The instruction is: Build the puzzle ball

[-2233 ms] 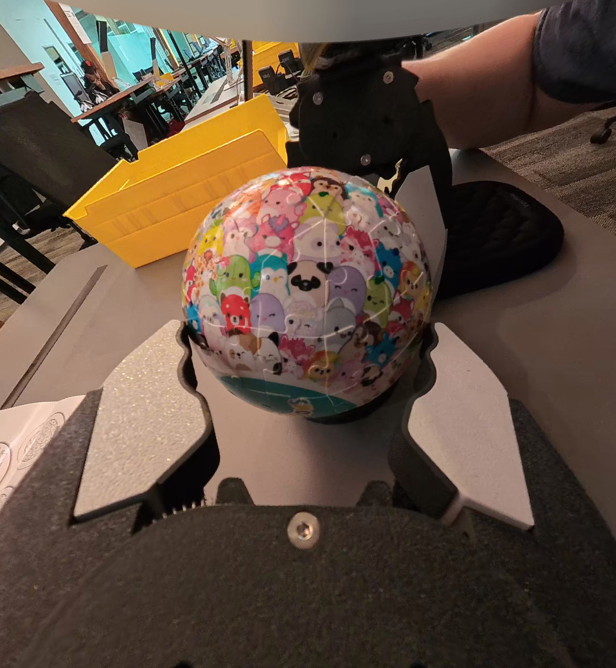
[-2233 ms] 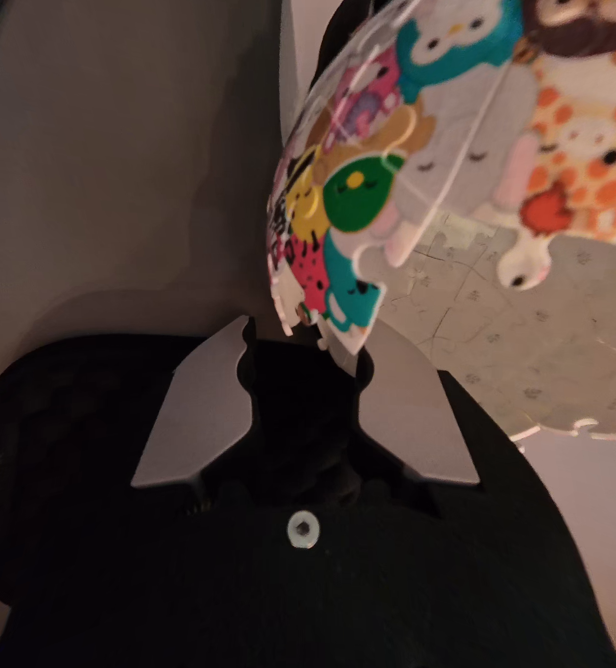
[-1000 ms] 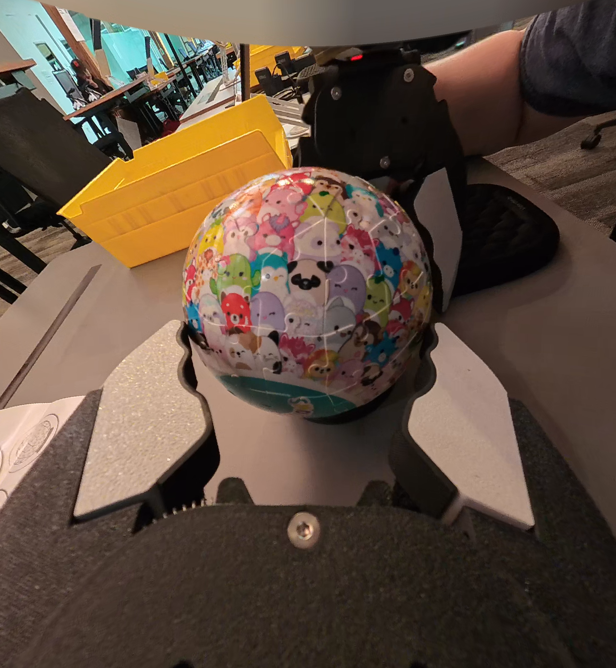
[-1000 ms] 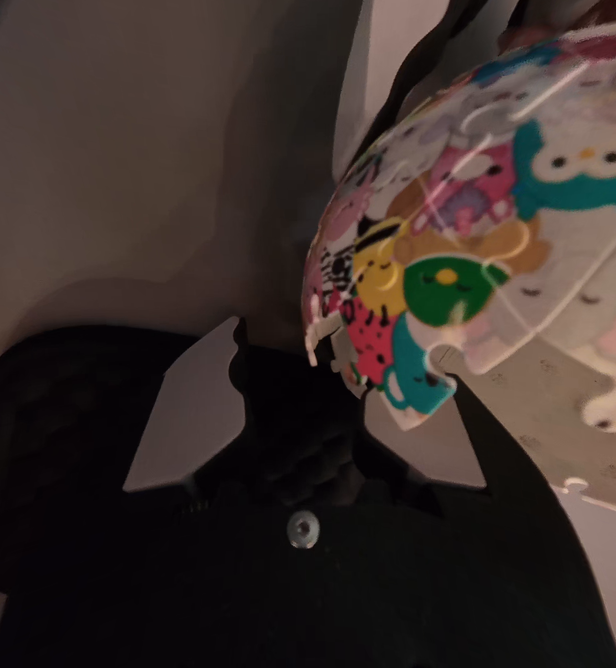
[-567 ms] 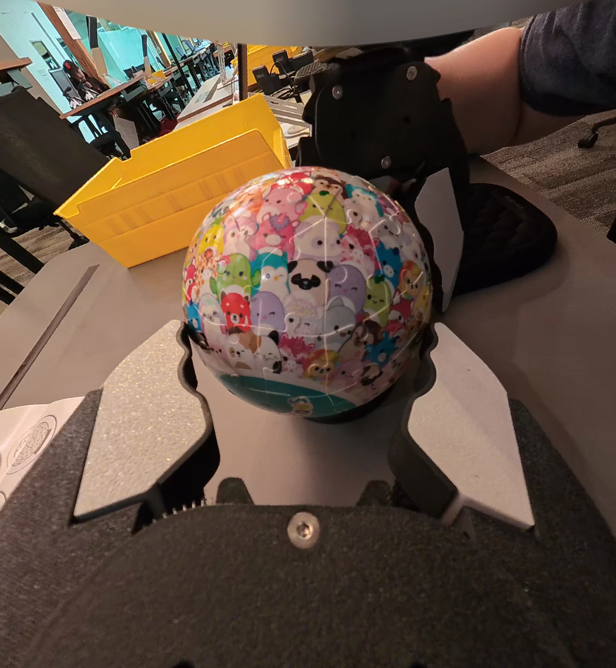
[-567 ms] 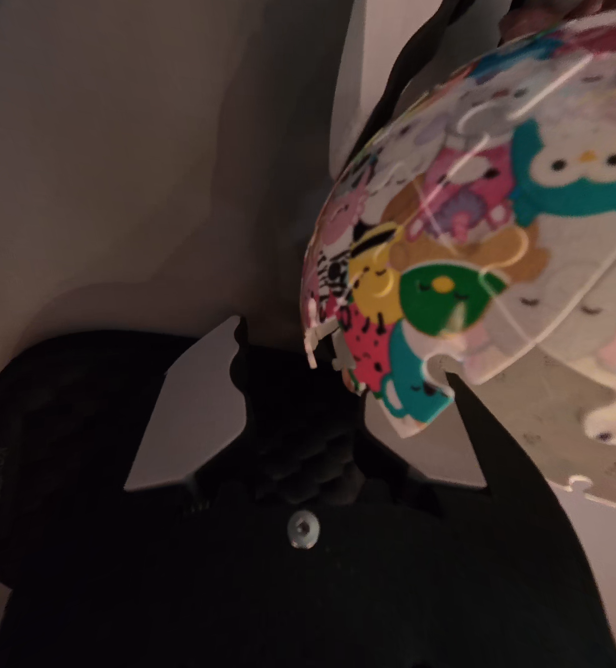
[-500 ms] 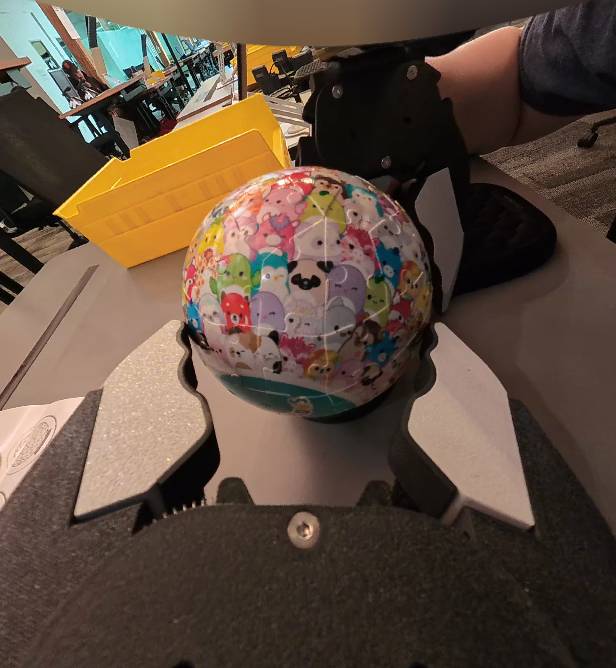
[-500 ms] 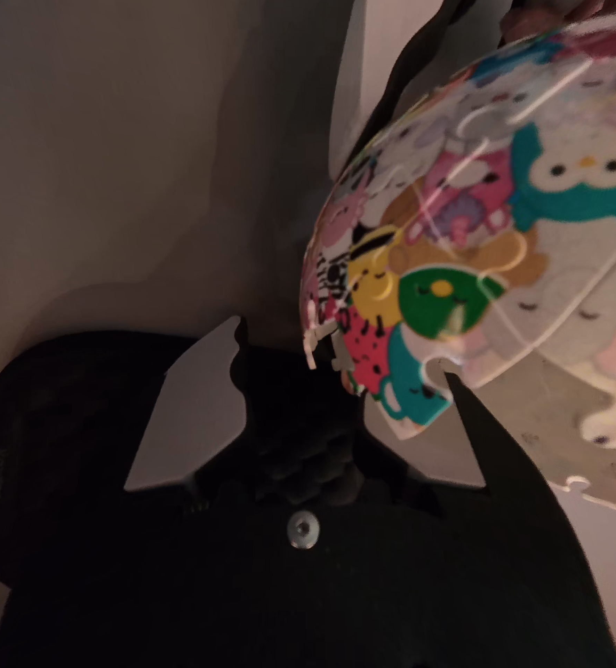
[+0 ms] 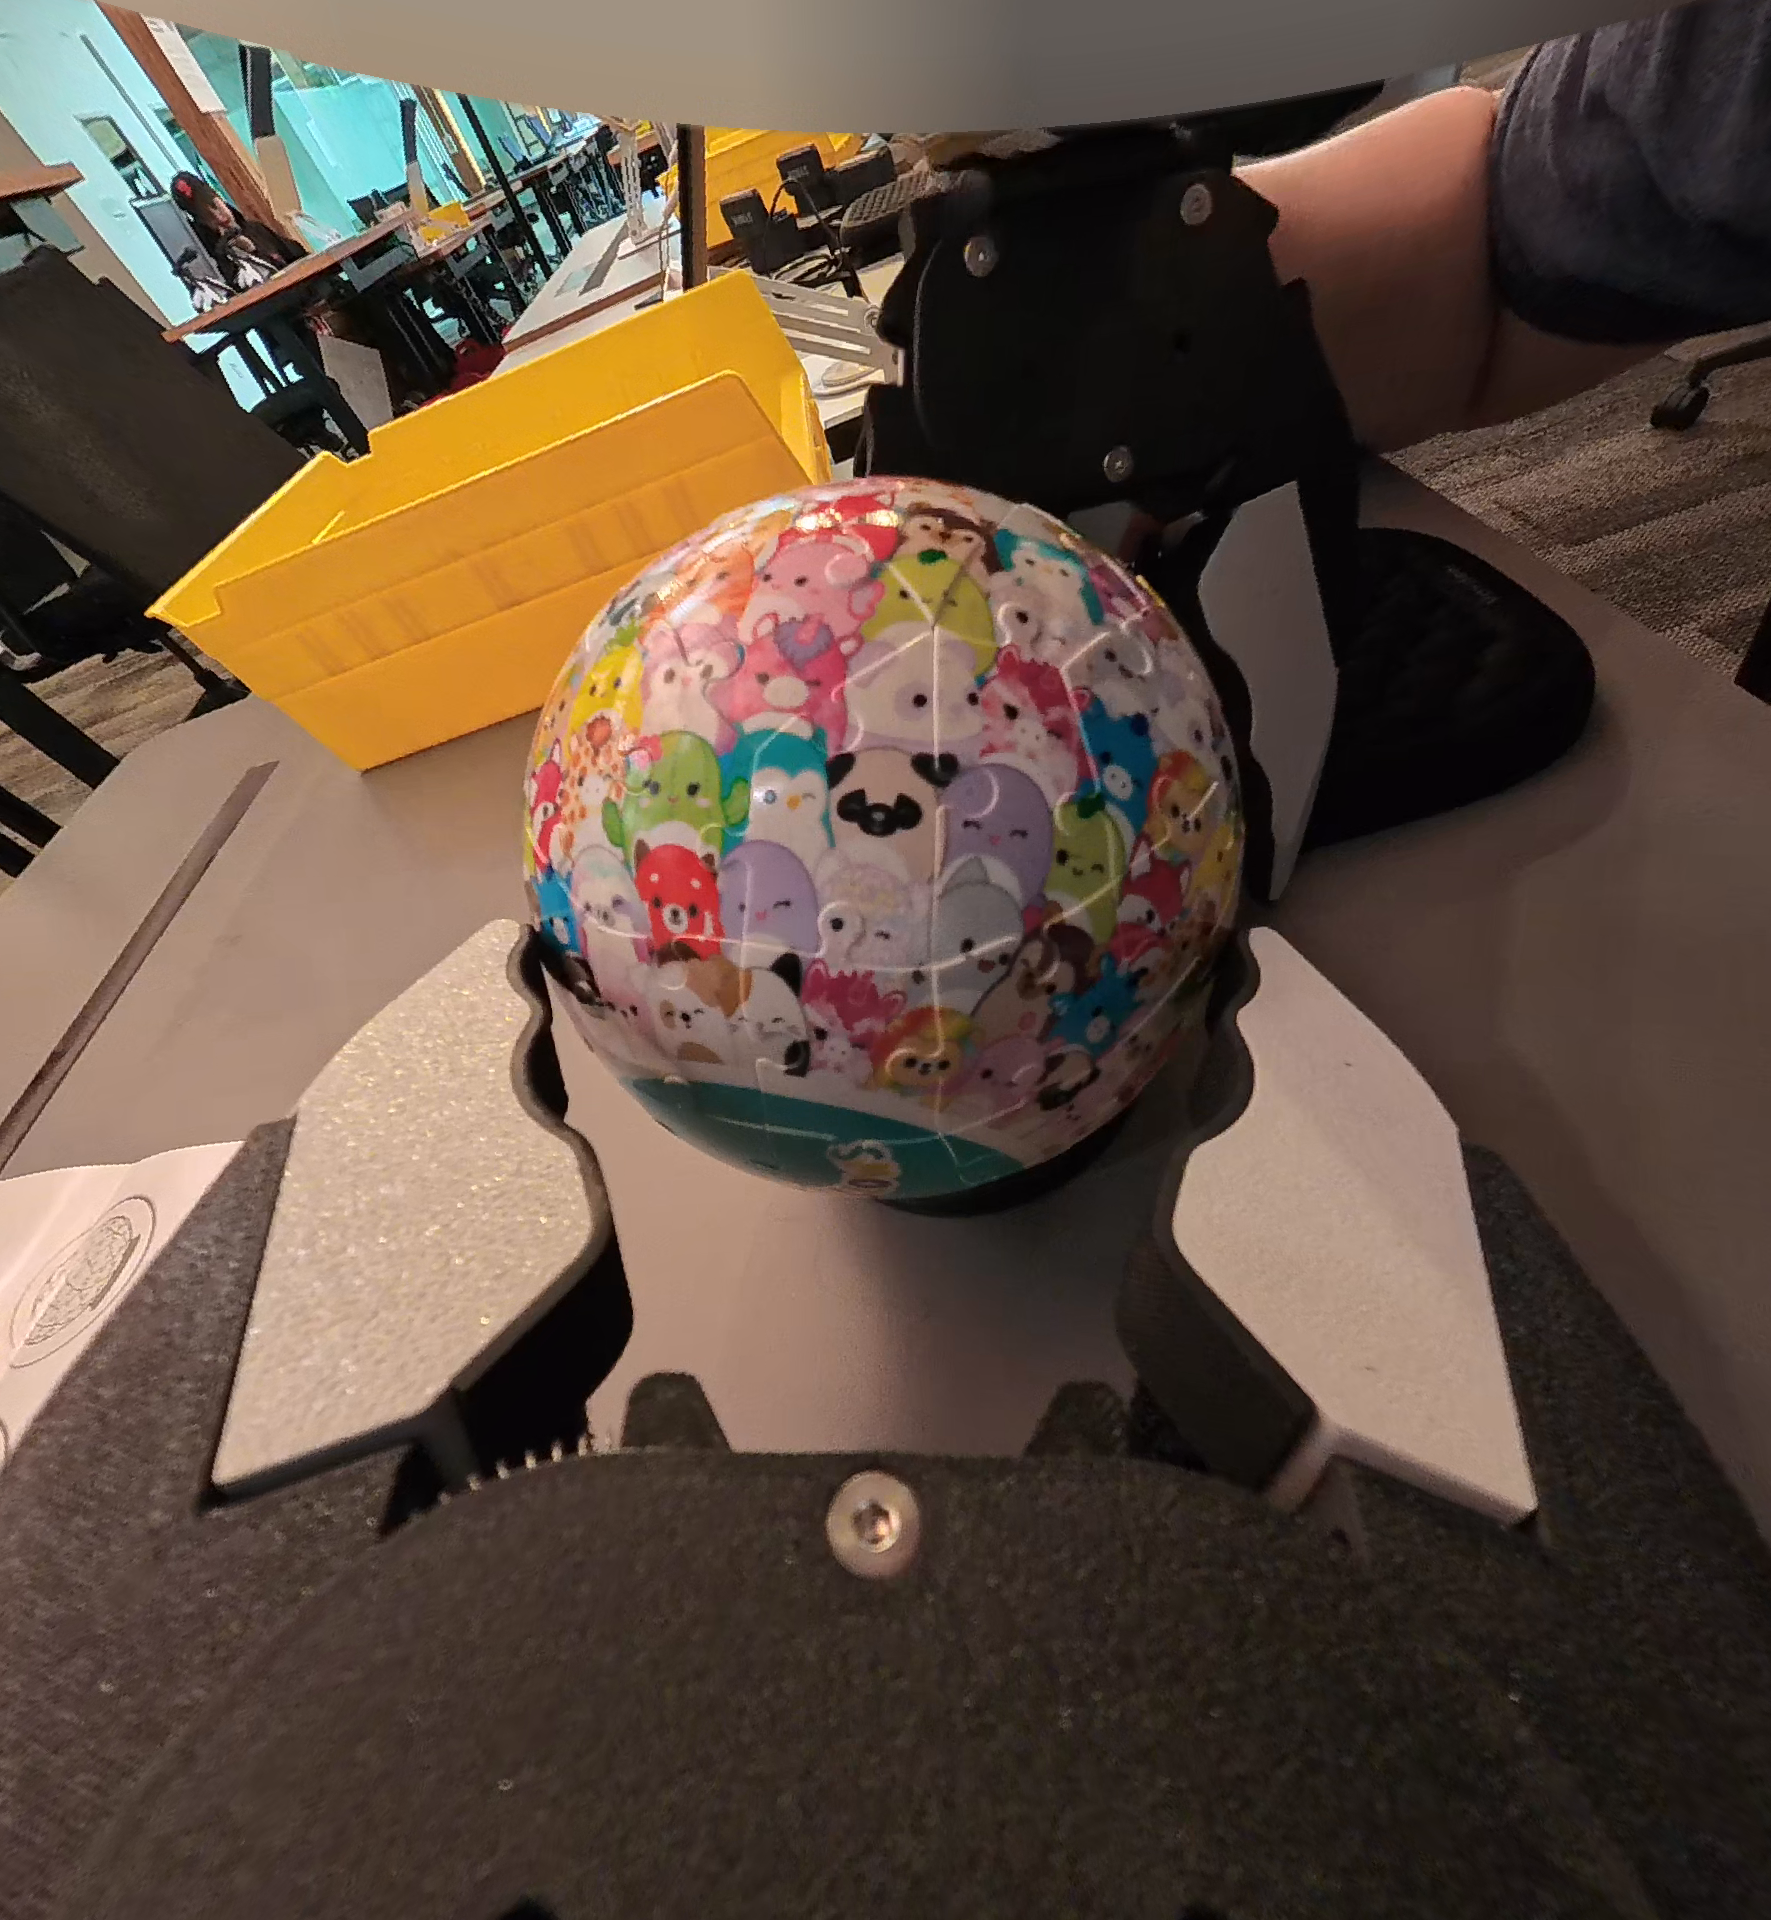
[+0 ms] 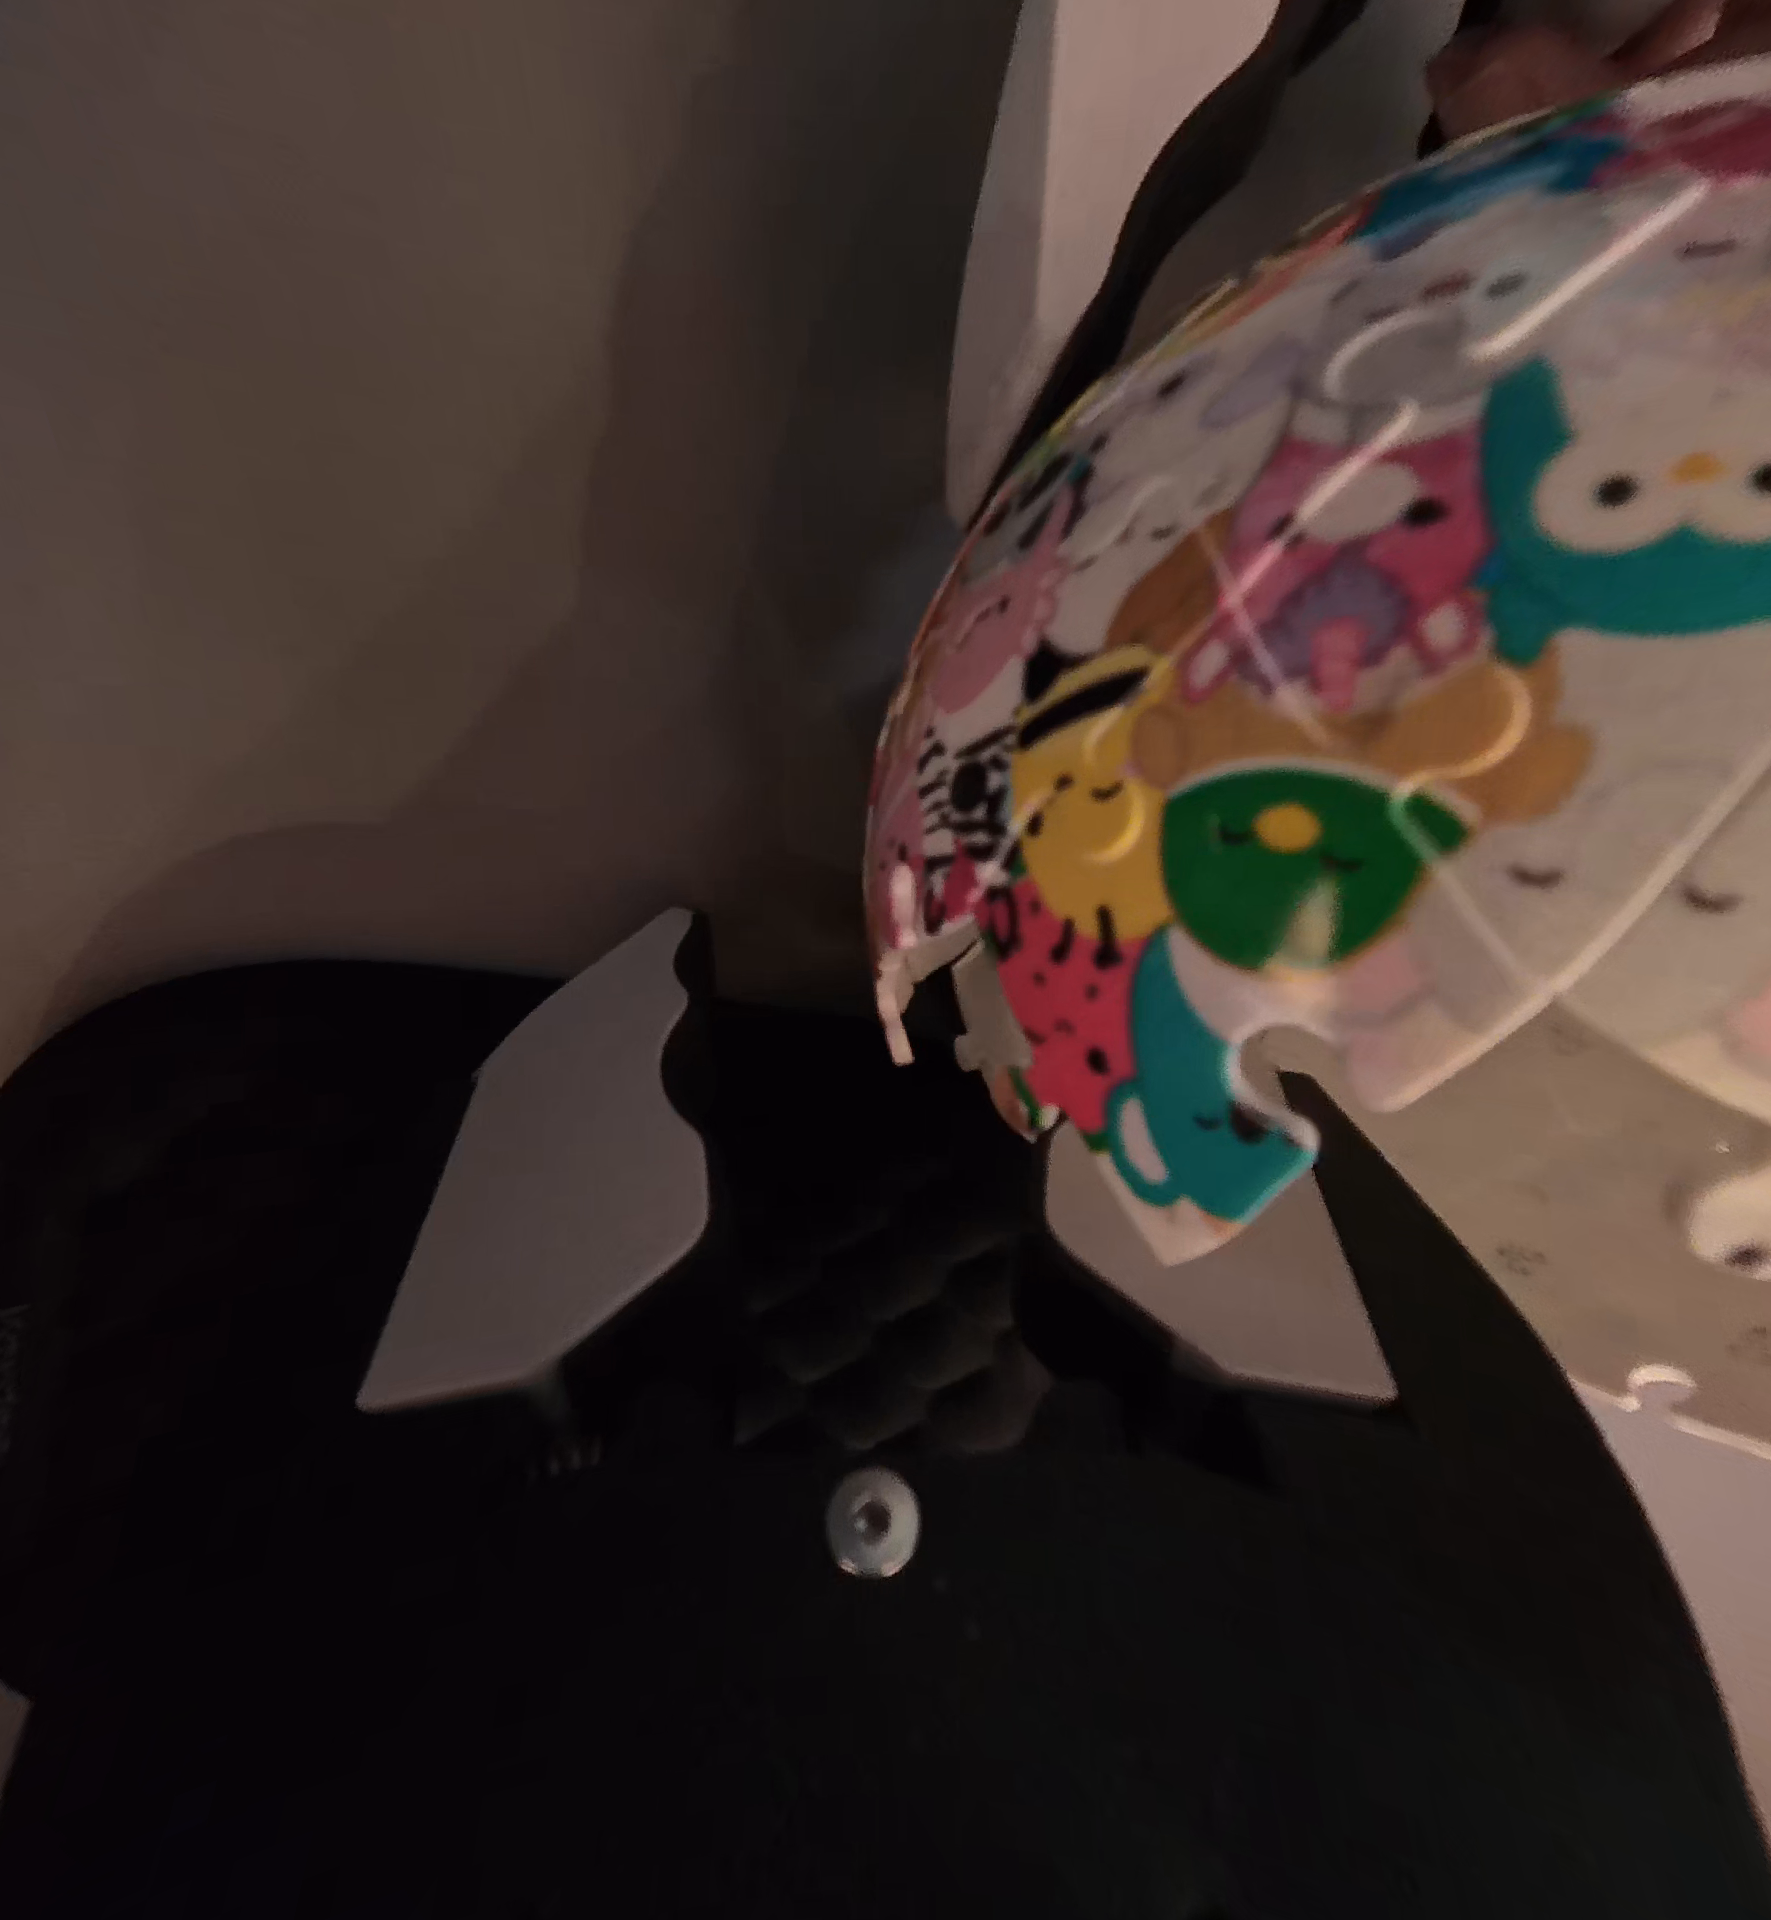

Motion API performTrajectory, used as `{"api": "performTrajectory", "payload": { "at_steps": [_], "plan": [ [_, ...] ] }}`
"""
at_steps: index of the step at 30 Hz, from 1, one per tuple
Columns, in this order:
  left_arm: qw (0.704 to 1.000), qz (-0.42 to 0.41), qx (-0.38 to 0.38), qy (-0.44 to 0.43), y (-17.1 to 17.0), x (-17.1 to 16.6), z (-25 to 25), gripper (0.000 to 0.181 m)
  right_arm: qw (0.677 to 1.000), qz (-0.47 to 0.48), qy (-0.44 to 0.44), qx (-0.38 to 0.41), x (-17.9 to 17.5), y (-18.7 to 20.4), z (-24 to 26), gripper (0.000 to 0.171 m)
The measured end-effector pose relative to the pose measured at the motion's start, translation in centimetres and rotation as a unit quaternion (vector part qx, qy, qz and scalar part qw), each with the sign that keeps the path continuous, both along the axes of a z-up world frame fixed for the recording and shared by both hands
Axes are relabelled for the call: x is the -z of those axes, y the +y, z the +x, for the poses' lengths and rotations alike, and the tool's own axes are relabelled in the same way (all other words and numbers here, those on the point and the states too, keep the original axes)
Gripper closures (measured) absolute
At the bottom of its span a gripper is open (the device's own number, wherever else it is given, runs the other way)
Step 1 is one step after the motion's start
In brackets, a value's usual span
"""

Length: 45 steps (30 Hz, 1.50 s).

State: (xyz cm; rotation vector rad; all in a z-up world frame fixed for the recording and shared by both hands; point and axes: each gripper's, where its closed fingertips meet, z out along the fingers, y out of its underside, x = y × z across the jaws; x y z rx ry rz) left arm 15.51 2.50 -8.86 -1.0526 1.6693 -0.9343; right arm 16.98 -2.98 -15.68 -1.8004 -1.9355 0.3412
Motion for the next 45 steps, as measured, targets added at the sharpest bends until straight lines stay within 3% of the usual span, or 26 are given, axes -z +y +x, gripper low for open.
{"api": "performTrajectory", "payload": {
  "at_steps": [28,32,36,45],
  "plan": [
    [1.000,-0.004,0.004,-0.001,-0.1,-0.1,0.1,0.063,1.000,-0.004,0.009,0.001,0.1,0.0,0.0,0.107],
    [1.000,-0.012,0.004,-0.002,0.0,0.0,0.1,0.063,0.999,0.004,0.039,0.004,-0.5,-0.1,-0.1,0.110],
    [1.000,-0.017,0.007,-0.005,-0.1,0.1,0.0,0.062,0.996,0.026,0.080,0.028,-1.6,0.3,0.8,0.102],
    [1.000,-0.025,0.002,-0.004,-0.1,0.5,0.7,0.044,0.978,0.028,0.186,0.088,-3.4,0.5,2.0,0.102]
  ]
}}
